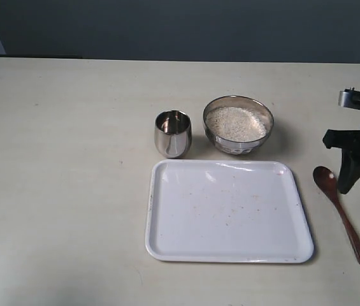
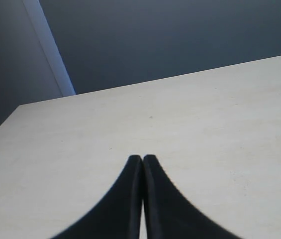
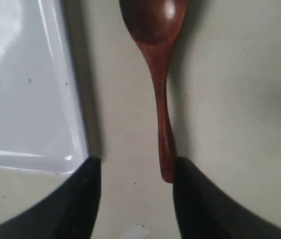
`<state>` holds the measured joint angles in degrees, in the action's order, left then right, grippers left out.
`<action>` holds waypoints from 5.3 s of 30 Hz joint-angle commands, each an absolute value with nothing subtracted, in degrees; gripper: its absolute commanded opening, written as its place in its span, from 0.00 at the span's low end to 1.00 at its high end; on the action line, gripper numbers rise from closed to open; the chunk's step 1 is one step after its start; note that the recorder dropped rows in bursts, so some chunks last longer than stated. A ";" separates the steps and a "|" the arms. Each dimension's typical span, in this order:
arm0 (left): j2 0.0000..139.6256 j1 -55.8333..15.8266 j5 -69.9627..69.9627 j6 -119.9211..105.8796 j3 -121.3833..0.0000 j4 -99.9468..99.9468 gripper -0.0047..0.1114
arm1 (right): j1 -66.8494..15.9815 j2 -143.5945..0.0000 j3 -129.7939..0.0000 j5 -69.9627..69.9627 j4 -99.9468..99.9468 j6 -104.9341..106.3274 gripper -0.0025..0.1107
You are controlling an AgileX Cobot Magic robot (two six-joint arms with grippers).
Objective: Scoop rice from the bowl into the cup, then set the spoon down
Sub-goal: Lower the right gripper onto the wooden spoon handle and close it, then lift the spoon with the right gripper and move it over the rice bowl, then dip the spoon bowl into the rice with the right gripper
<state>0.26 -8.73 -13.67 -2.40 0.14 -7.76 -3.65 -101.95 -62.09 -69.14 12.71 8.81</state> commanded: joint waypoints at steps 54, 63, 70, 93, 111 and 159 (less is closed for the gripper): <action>0.00 -8.65 -13.63 -2.05 0.00 -7.76 0.04 | -13.74 -103.16 -48.11 -55.75 -0.71 -0.32 0.40; 0.00 -8.65 -13.63 -2.05 0.00 -7.76 0.04 | -13.74 -103.21 -47.13 -54.14 -0.97 -0.91 0.40; 0.00 -8.65 -13.63 -2.05 0.00 -7.76 0.04 | -13.74 -104.58 -45.96 -51.34 -0.97 -1.01 0.40; 0.00 -8.65 -13.63 -2.05 0.00 -7.76 0.04 | -13.74 -98.66 -50.10 -58.20 -3.74 -1.65 0.02; 0.00 -8.65 -13.63 -2.05 0.00 -7.76 0.04 | -28.84 -101.18 -75.40 -69.96 -39.02 6.61 0.02; 0.00 -8.65 -13.63 -2.05 0.00 -7.76 0.04 | -40.66 -119.54 -75.71 -69.96 -72.86 13.97 0.02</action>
